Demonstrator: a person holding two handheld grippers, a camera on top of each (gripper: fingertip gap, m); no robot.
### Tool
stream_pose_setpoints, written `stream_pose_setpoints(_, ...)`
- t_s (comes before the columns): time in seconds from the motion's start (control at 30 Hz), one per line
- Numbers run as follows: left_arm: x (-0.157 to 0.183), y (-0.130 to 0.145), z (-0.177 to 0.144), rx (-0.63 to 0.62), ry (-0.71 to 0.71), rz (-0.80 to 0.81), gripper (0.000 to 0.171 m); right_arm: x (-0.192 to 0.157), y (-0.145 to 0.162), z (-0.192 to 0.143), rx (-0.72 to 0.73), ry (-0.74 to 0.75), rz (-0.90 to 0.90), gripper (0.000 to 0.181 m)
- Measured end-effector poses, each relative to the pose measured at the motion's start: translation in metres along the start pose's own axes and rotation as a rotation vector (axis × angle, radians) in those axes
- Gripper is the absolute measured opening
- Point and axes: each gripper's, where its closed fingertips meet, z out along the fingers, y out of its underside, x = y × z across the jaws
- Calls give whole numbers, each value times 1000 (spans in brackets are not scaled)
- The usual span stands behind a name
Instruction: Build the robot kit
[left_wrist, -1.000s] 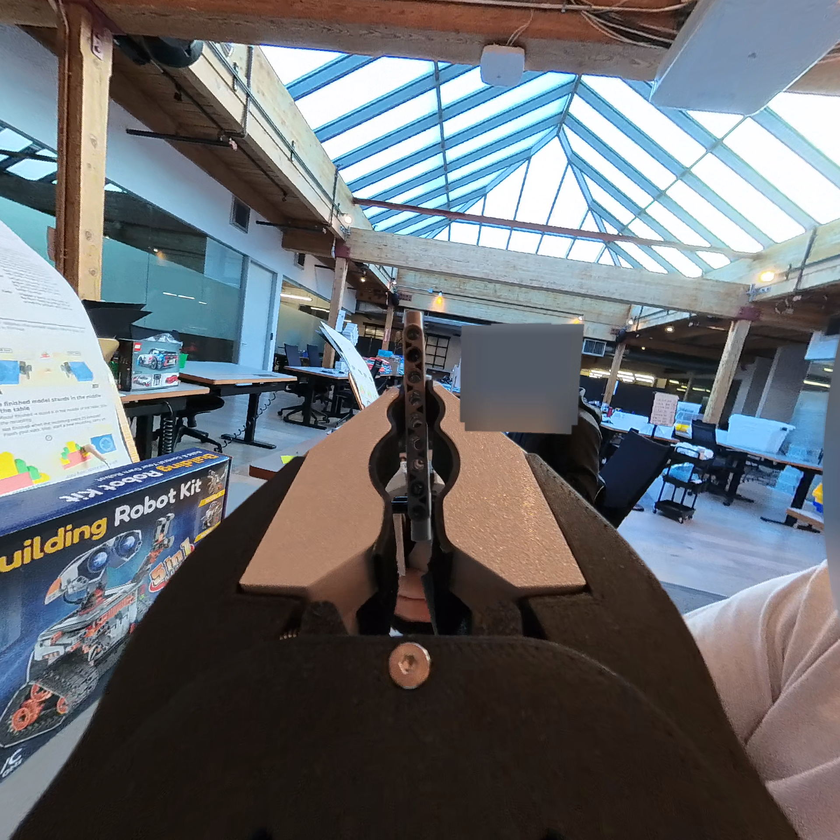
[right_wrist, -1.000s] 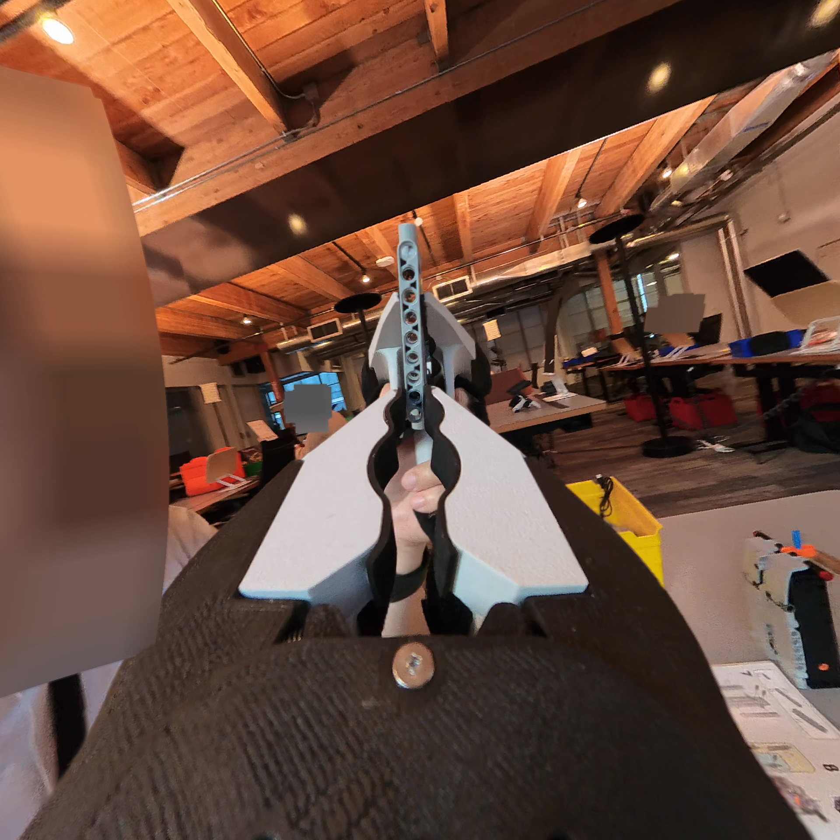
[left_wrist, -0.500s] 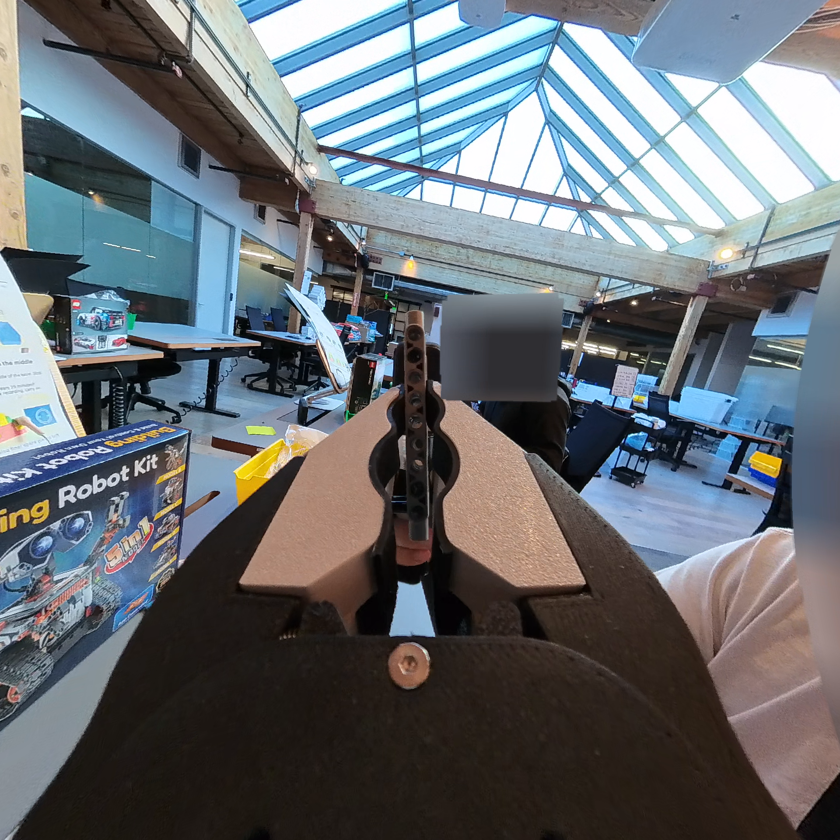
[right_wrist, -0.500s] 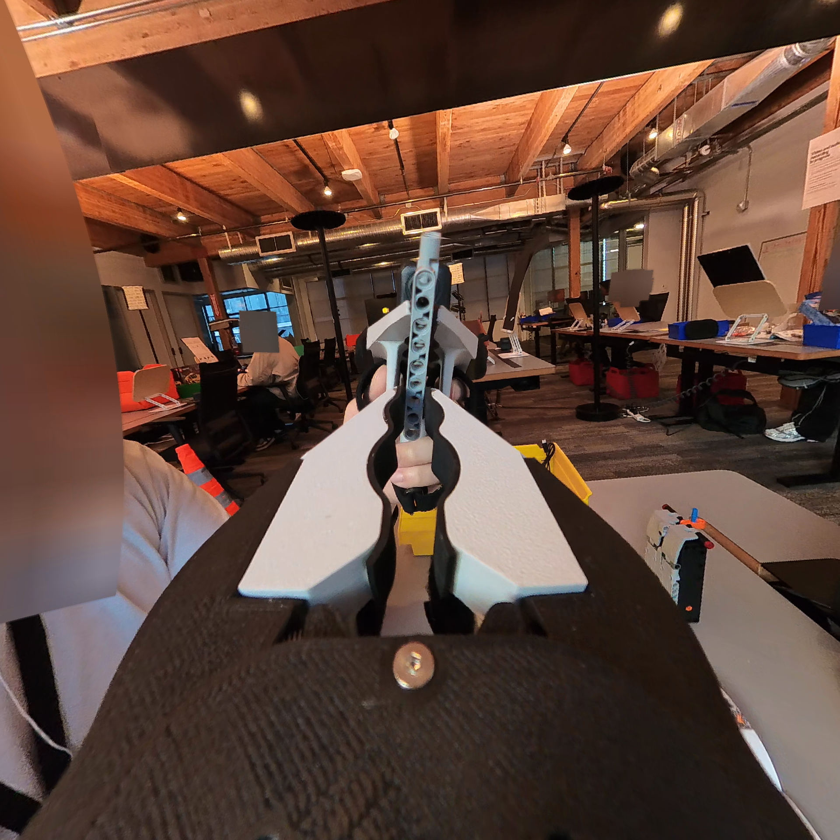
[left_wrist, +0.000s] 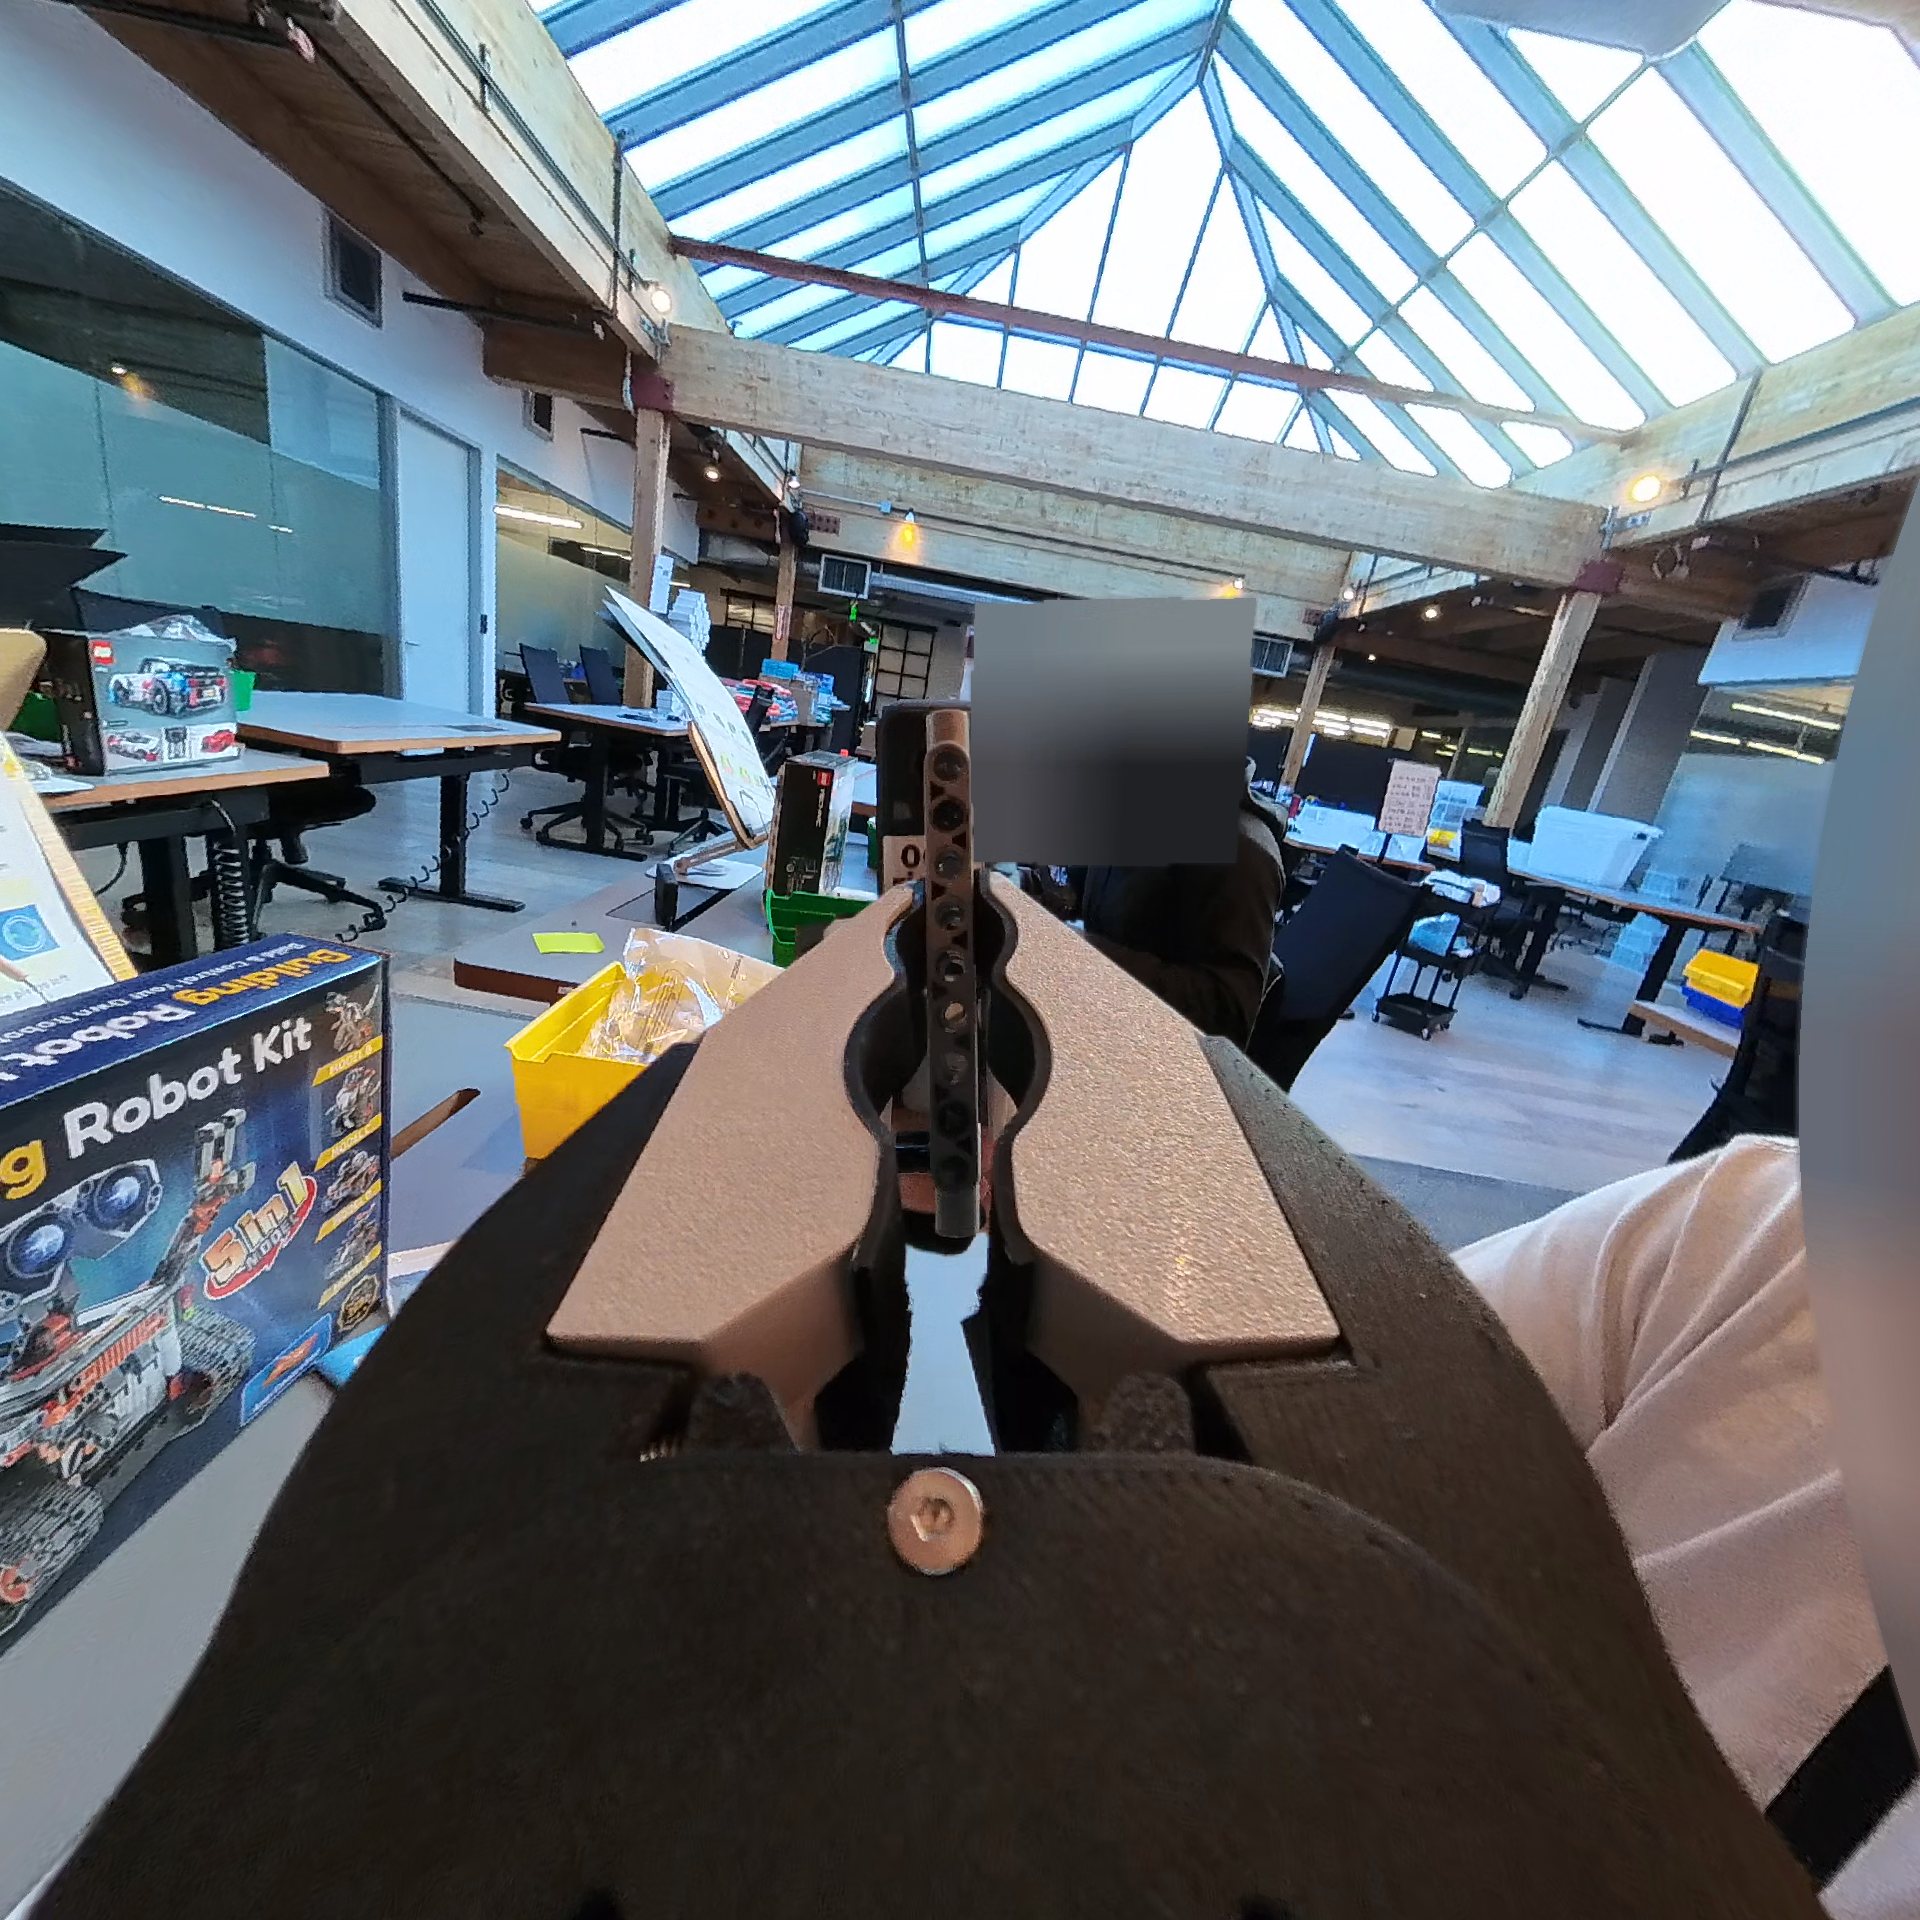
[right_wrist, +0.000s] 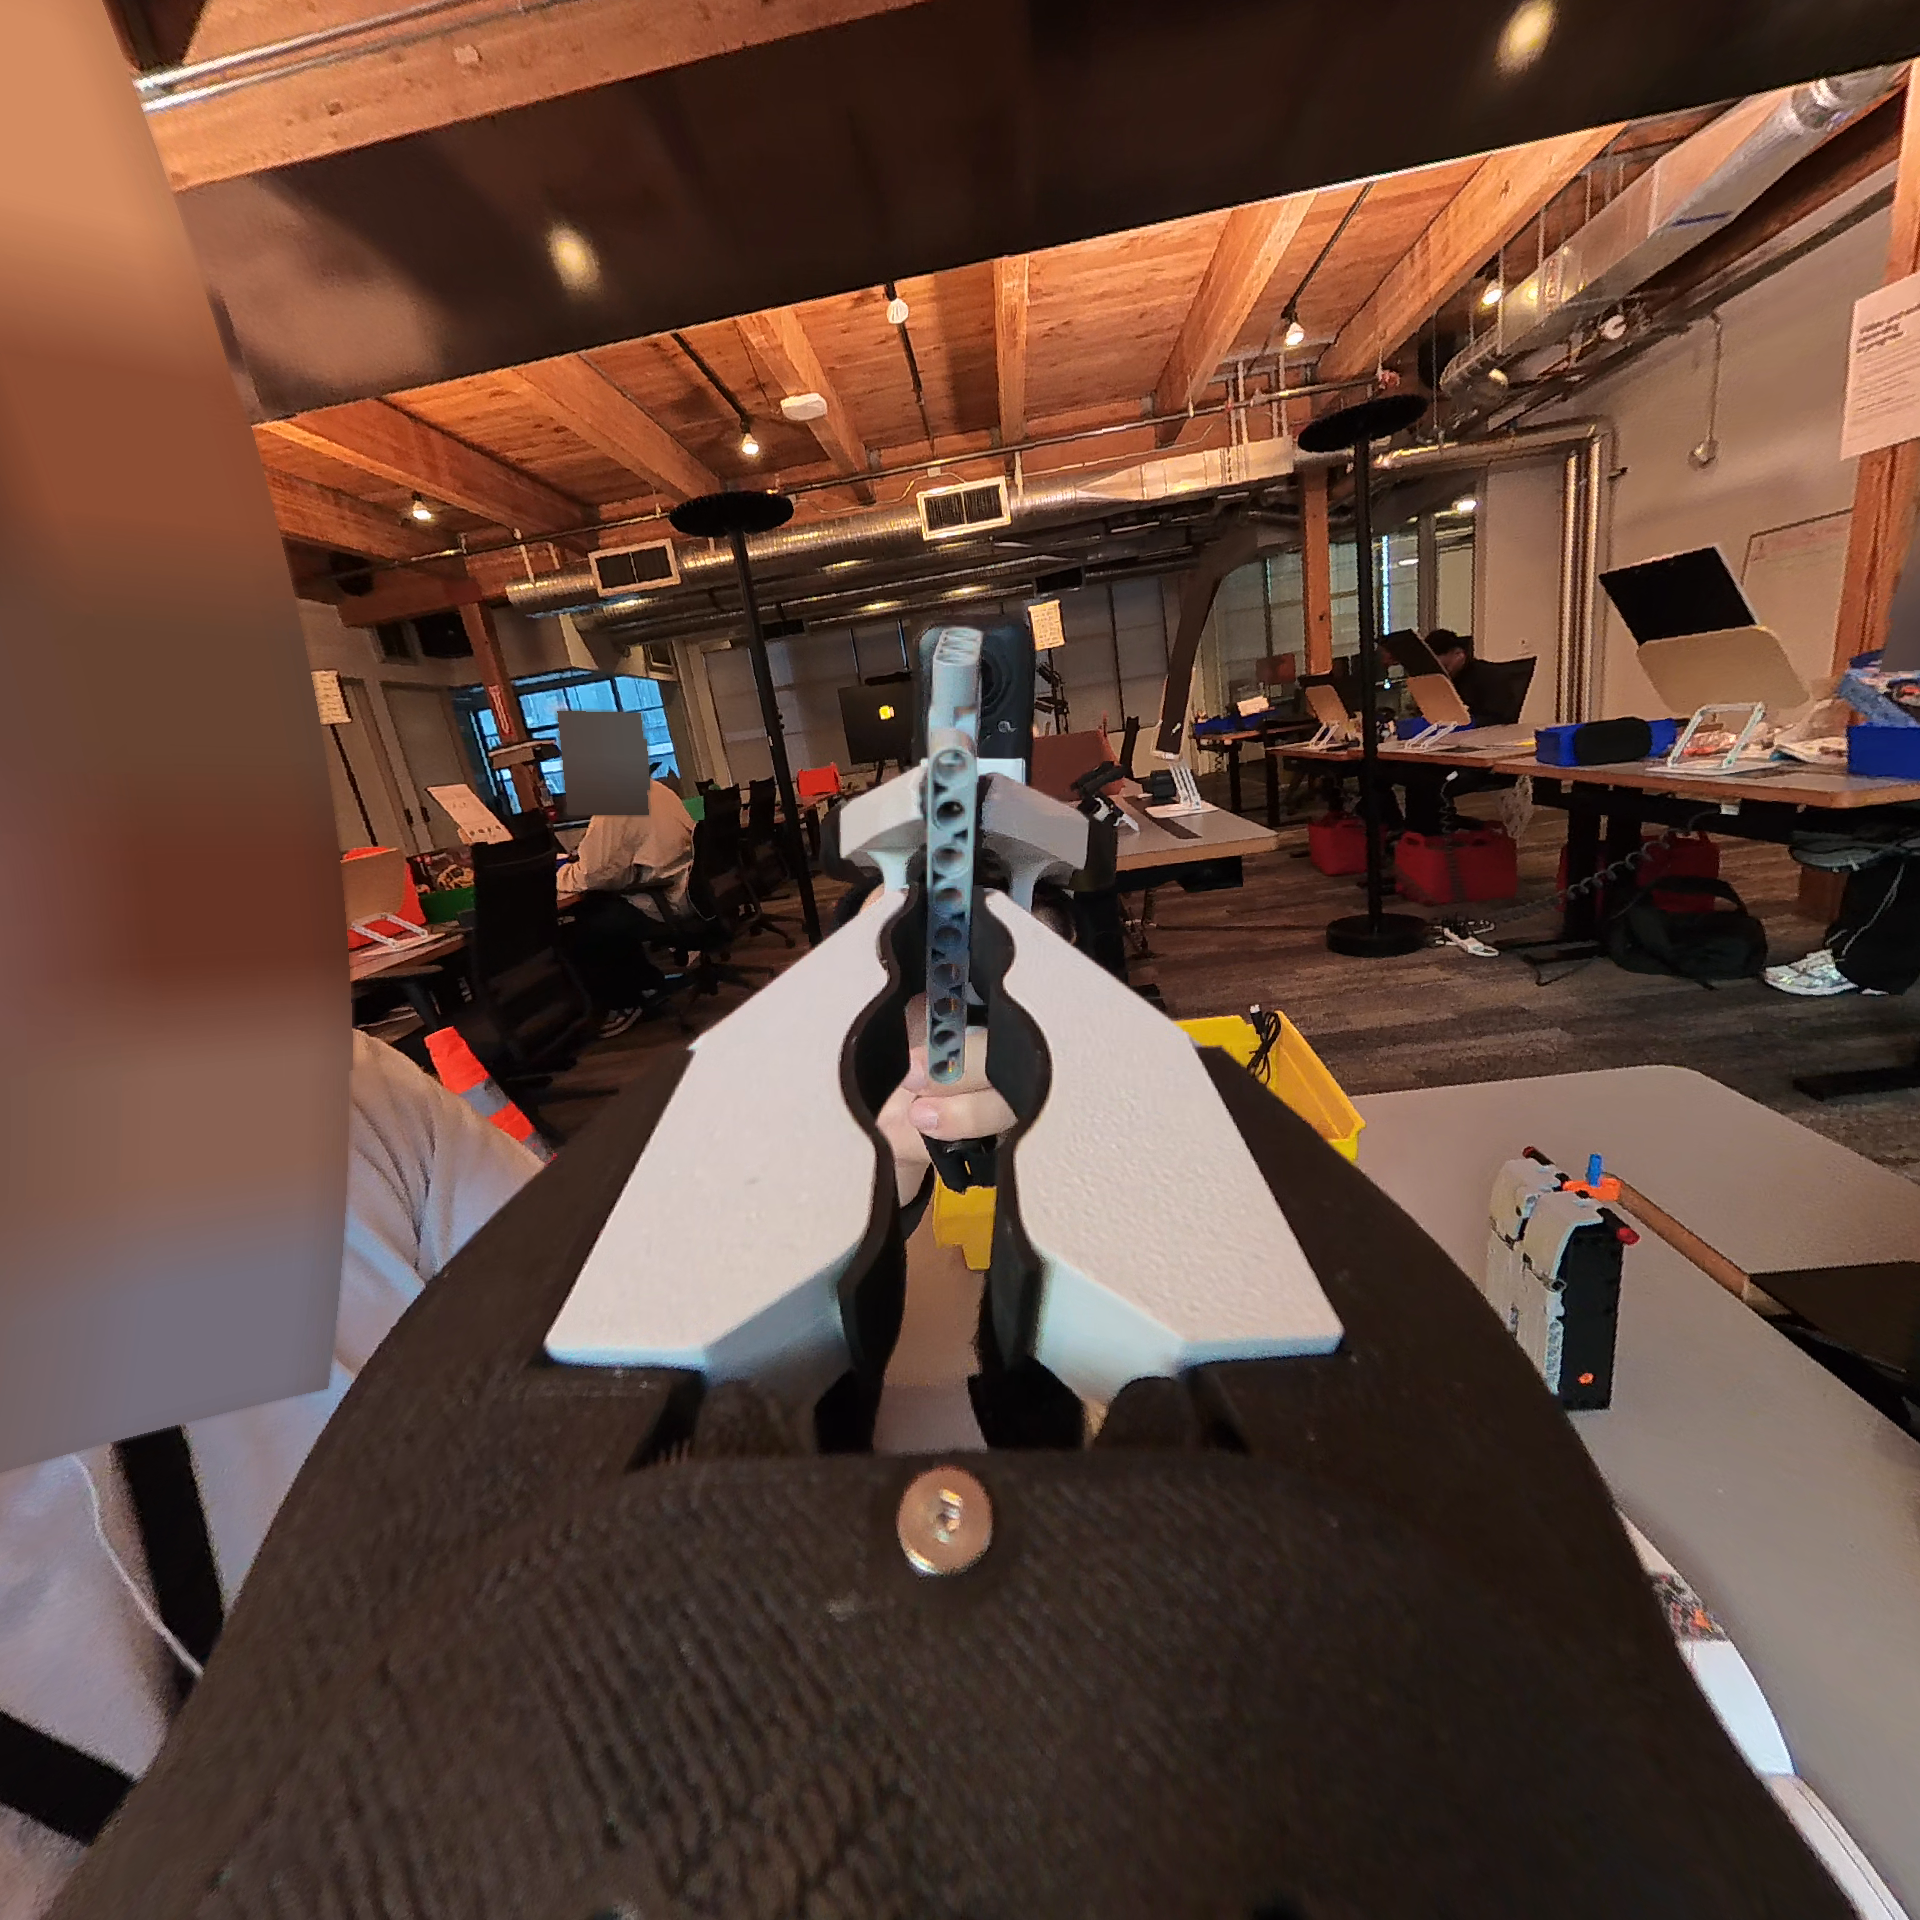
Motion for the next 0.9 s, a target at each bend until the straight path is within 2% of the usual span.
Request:
stream_pose_setpoints(0.53, 11, -1, 7, 24, 57, -4, 4, -9, -10, -6, -54, 84, -48, 5)
stream_pose_setpoints(0.73, 10, -3, 12, 91, 82, -38, 4, -9, -16, -9, -58, 151, -71, 5)
stream_pose_setpoints(0.9, 12, -6, 19, 192, 156, -104, 5, -13, -24, -15, -51, 192, -95, 5)
